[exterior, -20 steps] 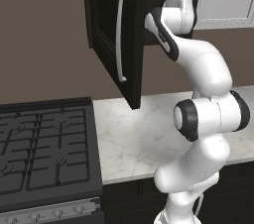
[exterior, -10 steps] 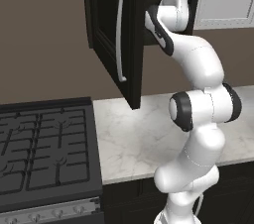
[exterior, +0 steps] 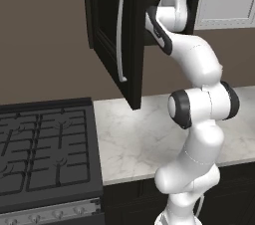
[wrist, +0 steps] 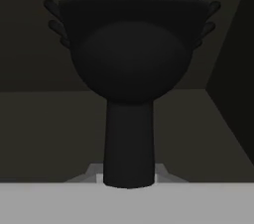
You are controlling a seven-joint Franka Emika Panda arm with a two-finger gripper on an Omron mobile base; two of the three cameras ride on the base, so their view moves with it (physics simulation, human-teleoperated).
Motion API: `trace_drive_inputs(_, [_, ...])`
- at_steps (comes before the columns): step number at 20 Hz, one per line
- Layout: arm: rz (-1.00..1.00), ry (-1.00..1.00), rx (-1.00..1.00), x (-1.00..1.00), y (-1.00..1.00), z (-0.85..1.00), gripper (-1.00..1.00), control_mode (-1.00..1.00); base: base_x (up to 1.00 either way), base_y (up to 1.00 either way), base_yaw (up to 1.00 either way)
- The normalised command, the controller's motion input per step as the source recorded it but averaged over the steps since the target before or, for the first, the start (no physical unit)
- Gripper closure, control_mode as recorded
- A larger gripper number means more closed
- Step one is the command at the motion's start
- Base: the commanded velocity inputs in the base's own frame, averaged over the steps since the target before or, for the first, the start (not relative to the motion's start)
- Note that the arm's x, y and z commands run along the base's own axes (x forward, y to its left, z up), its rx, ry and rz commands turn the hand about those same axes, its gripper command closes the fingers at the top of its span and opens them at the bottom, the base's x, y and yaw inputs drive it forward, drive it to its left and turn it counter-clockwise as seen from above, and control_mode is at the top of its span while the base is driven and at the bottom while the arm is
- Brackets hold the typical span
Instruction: Pick up the dish brush and dish brush from the sink, and place them back in the cabinet, and close the cabinet door.
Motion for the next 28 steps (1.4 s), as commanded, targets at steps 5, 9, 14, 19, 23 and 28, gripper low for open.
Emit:
trace_drive_inputs(5, [0.0, -0.03, 0.0, 0.32, 0.03, 0.0, 1.0, -1.0, 0.0, 0.0, 0.0])
trace_drive_inputs(9, [0.0, 0.0, 0.0, 0.32, 0.05, 0.0, 1.0, -1.0, 0.0, 0.0, 0.0])
trace_drive_inputs(14, [0.0, 0.0, 0.0, 0.32, 0.07, -0.03, 1.0, -1.0, 0.0, 0.0, 0.0])
trace_drive_inputs(19, [0.0, 0.0, 0.0, 0.32, 0.08, -0.12, 1.0, -1.0, 0.0, 0.0, 0.0])
trace_drive_inputs(23, [0.0, 0.0, 0.0, 0.31, 0.06, -0.18, 1.0, -1.0, 0.0, 0.0, 0.0])
trace_drive_inputs(28, [0.0, 0.0, 0.0, 0.33, 0.02, -0.21, 1.0, -1.0, 0.0, 0.0, 0.0])
